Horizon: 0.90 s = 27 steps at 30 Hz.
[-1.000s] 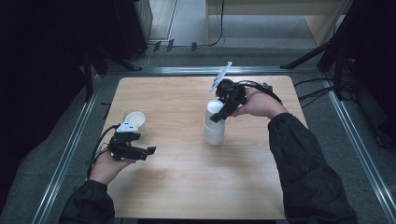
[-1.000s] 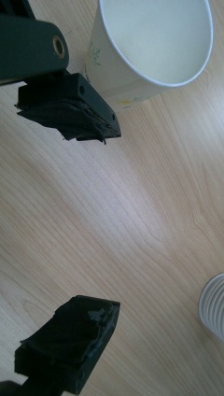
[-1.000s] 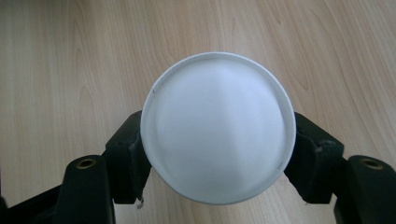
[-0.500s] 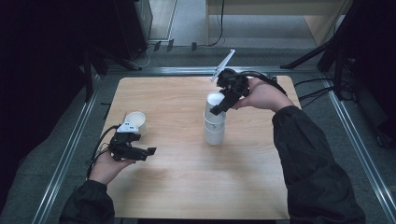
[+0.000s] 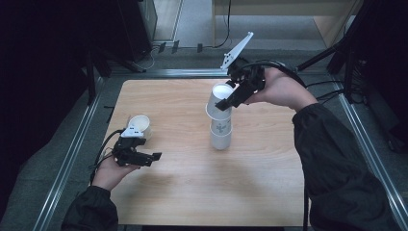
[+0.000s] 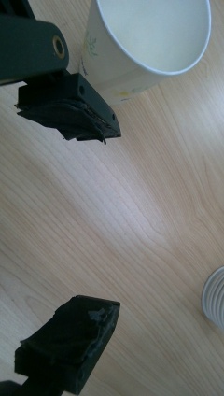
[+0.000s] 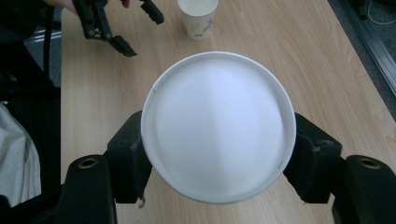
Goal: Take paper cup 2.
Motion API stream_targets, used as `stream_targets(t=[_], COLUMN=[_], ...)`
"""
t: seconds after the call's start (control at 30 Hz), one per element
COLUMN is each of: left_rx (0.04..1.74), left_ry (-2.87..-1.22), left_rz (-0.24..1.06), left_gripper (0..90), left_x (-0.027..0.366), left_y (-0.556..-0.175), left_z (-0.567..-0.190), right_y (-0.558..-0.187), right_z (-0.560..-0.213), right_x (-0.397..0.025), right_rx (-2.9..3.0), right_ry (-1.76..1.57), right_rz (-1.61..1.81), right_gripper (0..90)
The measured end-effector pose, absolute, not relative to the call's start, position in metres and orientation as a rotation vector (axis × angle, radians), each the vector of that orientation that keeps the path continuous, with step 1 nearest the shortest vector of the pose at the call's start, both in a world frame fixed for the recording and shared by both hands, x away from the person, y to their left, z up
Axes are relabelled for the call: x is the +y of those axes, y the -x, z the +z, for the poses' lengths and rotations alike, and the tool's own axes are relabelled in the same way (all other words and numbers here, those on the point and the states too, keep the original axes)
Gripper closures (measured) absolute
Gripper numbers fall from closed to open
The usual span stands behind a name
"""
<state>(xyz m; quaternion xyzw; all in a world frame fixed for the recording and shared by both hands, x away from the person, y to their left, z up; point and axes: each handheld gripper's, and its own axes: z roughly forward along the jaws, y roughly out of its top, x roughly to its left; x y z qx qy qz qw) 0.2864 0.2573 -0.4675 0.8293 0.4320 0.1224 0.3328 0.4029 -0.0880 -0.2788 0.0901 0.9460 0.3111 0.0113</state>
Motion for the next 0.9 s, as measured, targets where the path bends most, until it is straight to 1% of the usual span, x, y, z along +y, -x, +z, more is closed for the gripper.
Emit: stream_targets(t=[0.2,0.3,0.57,0.77,0.9], left_rx=[1.114,1.106,1.085,1.068,1.026], left_ry=[-2.163,-2.161,-2.157,-2.148,-2.163], left_rz=[0.319,0.315,0.306,0.294,0.286], left_gripper=[14.5,14.4,14.4,14.5,14.5], left_x=[0.256,0.255,0.254,0.254,0.251], left_y=[-0.286,-0.285,-0.285,-0.286,-0.286], left_z=[-0.466,-0.466,-0.464,-0.461,-0.459], right_y=[-0.382,-0.373,-0.357,-0.353,-0.351], right_z=[-0.269,-0.272,-0.299,-0.324,-0.341], right_x=[-0.097,-0.1,-0.105,-0.109,-0.112], right_rx=[2.916,2.91,2.944,2.957,2.977], right_ry=[-0.253,-0.225,-0.188,-0.199,-0.208], right_rz=[1.028,1.055,1.079,1.112,1.13], right_gripper=[33.4,33.5,33.5,33.5,33.5])
